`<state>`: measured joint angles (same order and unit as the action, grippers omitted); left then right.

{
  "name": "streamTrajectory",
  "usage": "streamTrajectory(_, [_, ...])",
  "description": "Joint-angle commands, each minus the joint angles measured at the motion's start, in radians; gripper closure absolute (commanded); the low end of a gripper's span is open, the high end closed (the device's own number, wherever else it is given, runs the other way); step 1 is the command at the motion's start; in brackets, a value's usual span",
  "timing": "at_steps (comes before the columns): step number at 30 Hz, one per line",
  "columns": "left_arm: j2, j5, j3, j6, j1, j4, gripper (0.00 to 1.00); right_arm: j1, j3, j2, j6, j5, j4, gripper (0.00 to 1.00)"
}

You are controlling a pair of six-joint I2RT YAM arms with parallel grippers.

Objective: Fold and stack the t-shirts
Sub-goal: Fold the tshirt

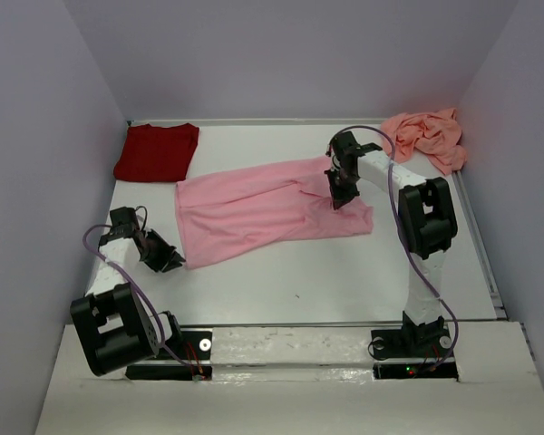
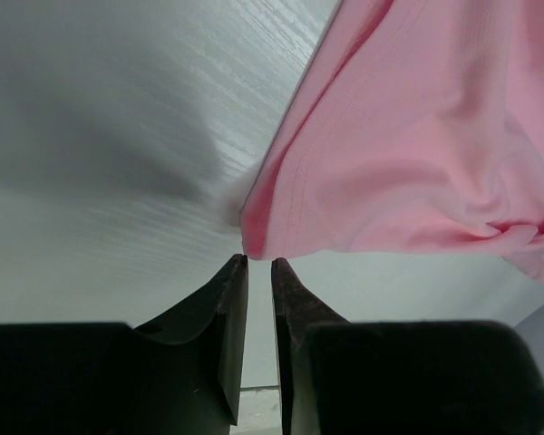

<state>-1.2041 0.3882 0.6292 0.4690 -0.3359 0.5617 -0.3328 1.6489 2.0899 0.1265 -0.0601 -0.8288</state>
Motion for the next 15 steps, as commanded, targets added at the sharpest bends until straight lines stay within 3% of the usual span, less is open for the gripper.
streamTrajectory(1, [-0.012,0.020,-0.009,0.016,-0.006,-0.029,0.74,0.012,0.031,-0.008,-0.016,-0.014,0.026,1.00])
streamTrajectory(15, [-0.046,0.051,-0.071,0.042,-0.002,-0.108,0.73,0.021,0.017,-0.019,-0.016,-0.015,0.031,1.00])
